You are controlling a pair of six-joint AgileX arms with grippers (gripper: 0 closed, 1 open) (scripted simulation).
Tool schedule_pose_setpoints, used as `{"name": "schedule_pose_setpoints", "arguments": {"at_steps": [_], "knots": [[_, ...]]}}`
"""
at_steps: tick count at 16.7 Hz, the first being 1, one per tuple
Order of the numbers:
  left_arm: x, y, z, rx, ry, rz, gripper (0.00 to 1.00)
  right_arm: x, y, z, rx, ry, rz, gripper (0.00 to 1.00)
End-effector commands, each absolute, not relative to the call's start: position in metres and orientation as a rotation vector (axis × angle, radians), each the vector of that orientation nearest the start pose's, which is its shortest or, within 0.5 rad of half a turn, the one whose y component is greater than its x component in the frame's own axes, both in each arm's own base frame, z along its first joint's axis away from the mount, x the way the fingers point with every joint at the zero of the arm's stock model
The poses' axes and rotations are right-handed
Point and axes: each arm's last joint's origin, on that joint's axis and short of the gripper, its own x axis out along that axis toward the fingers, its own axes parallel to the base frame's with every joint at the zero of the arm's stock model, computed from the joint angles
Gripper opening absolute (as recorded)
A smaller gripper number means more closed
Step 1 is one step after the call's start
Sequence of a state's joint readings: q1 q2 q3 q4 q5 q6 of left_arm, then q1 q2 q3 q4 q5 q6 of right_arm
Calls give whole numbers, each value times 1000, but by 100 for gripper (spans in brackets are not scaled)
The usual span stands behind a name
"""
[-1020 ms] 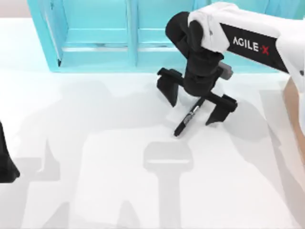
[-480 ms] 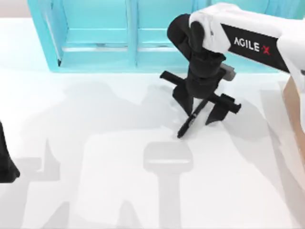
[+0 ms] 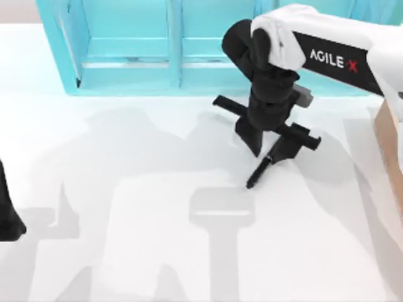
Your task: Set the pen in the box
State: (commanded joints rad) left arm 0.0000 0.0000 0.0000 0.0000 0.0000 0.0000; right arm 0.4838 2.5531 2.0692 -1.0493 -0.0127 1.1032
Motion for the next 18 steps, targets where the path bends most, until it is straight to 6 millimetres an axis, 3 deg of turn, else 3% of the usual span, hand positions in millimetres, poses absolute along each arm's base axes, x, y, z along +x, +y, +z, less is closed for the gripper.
{"name": "schedule_pose_setpoints", "arguments": {"at_steps": [1, 6, 13, 18], "knots": [[106, -1, 160, 0, 0, 0, 100, 418, 237, 115, 458, 1533, -443, 0], [106, -1, 160, 0, 0, 0, 100, 419, 242, 135, 444, 1541, -438, 0], [106, -1, 160, 0, 0, 0, 100, 421, 238, 201, 458, 1528, -449, 0], [106, -1, 160, 0, 0, 0, 100, 418, 237, 215, 458, 1533, -443, 0]]}}
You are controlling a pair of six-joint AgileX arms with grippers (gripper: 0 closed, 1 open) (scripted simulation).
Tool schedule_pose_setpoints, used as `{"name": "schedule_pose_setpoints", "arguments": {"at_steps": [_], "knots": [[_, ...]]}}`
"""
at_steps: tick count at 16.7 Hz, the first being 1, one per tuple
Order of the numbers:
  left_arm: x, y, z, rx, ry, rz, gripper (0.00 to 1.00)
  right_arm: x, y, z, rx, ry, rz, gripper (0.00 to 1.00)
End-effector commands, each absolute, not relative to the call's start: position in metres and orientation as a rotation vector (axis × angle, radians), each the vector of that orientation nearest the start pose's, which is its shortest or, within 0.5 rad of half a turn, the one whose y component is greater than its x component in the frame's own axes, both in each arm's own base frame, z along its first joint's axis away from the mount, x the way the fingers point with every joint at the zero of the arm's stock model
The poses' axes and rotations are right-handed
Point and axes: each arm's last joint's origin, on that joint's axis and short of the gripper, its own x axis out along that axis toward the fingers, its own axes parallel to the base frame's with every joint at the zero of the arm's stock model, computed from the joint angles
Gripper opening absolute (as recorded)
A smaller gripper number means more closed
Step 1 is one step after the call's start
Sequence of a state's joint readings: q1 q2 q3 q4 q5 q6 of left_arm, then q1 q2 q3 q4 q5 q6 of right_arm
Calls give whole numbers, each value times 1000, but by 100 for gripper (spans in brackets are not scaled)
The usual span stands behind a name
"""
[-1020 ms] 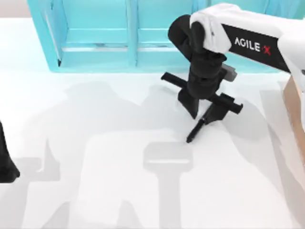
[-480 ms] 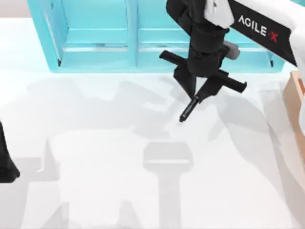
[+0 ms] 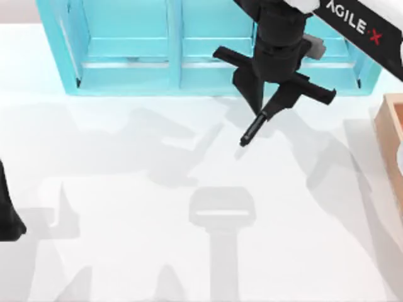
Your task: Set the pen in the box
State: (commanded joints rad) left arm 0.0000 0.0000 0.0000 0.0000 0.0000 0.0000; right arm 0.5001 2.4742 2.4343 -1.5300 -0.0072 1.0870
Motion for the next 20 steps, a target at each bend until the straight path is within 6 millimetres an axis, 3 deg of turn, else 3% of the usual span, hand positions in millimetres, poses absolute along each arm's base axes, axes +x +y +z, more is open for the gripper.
{"name": "schedule_pose_setpoints", "arguments": {"at_steps": [3, 6, 8, 11, 13, 15, 17, 20], "knots": [[106, -1, 160, 0, 0, 0, 100, 418, 237, 214, 459, 1532, -443, 0], [106, -1, 160, 0, 0, 0, 100, 427, 206, 230, 547, 1479, -487, 0], [106, -1, 160, 0, 0, 0, 100, 433, 158, 248, 657, 1418, -559, 0], [106, -1, 160, 0, 0, 0, 100, 432, 54, 253, 838, 1361, -766, 0], [106, -1, 160, 0, 0, 0, 100, 411, -24, 247, 963, 1337, -929, 0], [106, -1, 160, 0, 0, 0, 100, 379, -82, 242, 1069, 1309, -1052, 0], [106, -1, 160, 0, 0, 0, 100, 347, -118, 241, 1151, 1270, -1129, 0], [106, -1, 160, 0, 0, 0, 100, 317, -142, 243, 1222, 1211, -1186, 0]]}}
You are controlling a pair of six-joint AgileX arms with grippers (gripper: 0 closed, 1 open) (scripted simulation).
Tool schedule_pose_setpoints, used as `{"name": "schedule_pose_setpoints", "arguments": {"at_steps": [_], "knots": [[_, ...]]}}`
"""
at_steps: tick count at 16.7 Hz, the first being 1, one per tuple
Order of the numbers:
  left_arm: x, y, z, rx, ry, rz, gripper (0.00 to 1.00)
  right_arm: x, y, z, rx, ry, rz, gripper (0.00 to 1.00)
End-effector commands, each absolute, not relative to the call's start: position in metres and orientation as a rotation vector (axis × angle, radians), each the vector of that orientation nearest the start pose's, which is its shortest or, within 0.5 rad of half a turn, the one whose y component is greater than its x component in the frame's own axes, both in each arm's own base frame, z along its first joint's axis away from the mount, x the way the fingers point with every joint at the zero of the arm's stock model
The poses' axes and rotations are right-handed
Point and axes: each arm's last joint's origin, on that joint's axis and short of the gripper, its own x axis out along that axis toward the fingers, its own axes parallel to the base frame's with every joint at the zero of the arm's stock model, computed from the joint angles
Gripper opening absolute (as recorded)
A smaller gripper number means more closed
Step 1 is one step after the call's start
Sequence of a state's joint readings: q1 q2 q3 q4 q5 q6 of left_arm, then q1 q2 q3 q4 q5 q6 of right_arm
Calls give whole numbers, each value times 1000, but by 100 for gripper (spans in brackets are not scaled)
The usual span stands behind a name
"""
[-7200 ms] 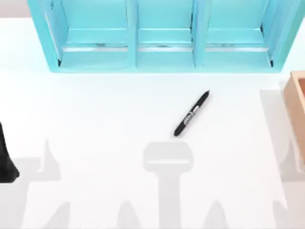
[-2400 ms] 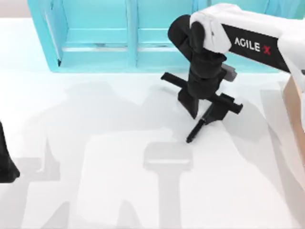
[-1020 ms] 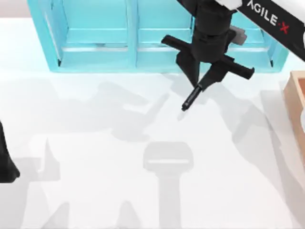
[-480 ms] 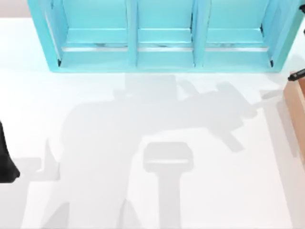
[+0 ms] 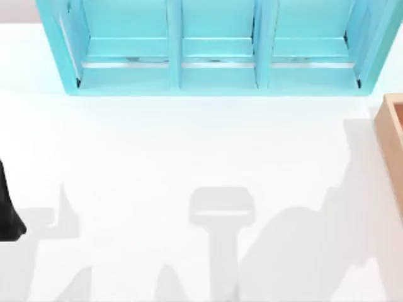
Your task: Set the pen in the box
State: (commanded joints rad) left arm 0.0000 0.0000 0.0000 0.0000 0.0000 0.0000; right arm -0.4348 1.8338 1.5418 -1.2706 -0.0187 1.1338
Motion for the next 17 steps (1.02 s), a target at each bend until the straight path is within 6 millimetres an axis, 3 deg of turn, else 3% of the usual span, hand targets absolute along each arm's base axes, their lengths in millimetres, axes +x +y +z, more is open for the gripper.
{"name": "schedule_pose_setpoints", "arguments": {"at_steps": [6, 10, 13, 17], "knots": [[106, -1, 160, 0, 0, 0, 100, 313, -144, 242, 1227, 1205, -1195, 0], [106, -1, 160, 0, 0, 0, 100, 323, -121, 237, 1169, 1200, -1162, 0], [106, -1, 160, 0, 0, 0, 100, 326, -111, 221, 1182, 1198, -1171, 0], [106, -1, 160, 0, 0, 0, 100, 320, -111, 194, 1235, 1205, -1201, 0]]}}
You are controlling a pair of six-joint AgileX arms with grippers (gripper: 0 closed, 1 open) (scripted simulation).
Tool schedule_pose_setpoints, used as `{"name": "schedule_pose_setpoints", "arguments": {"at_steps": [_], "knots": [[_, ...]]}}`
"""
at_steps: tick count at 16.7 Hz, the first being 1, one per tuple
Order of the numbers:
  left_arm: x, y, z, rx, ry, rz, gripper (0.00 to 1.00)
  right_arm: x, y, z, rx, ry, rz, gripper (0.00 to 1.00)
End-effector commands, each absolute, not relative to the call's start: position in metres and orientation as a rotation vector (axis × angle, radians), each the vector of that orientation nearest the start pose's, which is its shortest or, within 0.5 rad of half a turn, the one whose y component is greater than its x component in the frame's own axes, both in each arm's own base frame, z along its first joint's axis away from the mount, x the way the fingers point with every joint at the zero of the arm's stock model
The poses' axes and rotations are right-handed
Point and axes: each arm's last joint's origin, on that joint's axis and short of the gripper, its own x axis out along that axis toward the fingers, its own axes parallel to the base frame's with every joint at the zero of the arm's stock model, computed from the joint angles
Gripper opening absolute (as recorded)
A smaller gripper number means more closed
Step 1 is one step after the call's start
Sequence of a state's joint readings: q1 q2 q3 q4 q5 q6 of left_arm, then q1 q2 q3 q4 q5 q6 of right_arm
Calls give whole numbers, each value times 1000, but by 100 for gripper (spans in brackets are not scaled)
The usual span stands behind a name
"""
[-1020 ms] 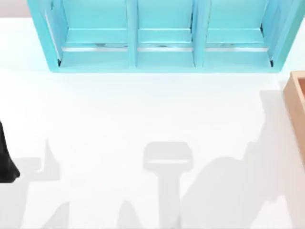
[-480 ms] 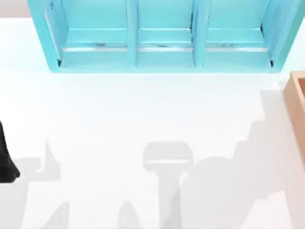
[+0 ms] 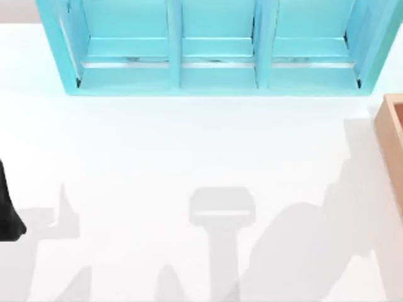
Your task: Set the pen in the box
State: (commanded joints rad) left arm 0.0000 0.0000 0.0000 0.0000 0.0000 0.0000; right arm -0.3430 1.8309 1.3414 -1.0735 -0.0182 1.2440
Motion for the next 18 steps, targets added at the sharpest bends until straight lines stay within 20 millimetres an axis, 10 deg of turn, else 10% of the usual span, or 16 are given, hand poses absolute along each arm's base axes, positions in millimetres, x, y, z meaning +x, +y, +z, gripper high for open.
{"name": "schedule_pose_setpoints", "arguments": {"at_steps": [8, 18], "knots": [[106, -1, 160, 0, 0, 0, 100, 314, -118, 184, 1233, 1199, -1195, 0], [106, -1, 160, 0, 0, 0, 100, 314, -118, 184, 1233, 1199, -1195, 75]]}}
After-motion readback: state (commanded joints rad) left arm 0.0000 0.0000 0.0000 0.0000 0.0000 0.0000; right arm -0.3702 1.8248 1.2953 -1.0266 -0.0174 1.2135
